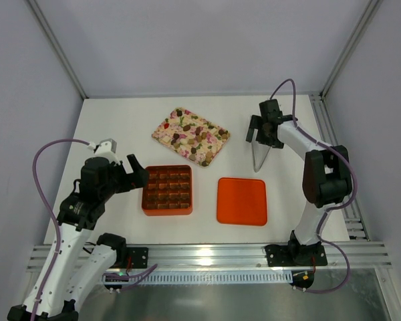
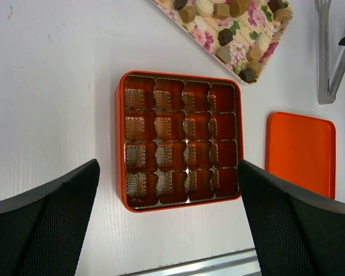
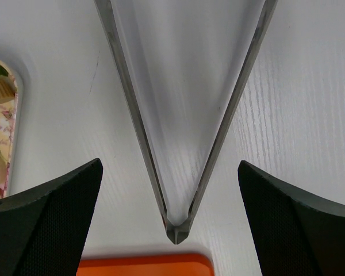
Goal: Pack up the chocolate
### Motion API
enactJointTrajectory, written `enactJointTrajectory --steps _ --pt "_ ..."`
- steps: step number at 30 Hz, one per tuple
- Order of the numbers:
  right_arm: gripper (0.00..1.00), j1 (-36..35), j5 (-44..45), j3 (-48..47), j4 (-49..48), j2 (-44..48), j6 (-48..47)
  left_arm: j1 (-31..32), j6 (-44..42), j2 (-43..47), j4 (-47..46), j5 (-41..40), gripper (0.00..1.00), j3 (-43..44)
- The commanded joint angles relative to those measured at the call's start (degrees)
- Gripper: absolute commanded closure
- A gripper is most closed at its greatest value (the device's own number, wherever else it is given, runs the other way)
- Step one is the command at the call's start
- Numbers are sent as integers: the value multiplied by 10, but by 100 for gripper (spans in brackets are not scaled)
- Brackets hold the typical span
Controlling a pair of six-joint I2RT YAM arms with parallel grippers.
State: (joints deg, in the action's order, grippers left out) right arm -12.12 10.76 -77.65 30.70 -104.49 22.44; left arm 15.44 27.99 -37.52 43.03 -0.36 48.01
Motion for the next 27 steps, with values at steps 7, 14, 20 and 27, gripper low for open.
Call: enactJointTrajectory --steps 7,14,20,27 --pt "0 7 18 -30 11 -41 -7 -2 -9 1 -26 2 0 0" --pt "0 10 15 -39 8 -71 -7 -2 -9 -3 -25 2 0 0" --pt "0 10 25 -62 18 -100 -8 -2 -9 -5 -25 1 0 0" --pt "2 10 22 -73 24 -117 -9 -2 -8 -6 -26 2 0 0"
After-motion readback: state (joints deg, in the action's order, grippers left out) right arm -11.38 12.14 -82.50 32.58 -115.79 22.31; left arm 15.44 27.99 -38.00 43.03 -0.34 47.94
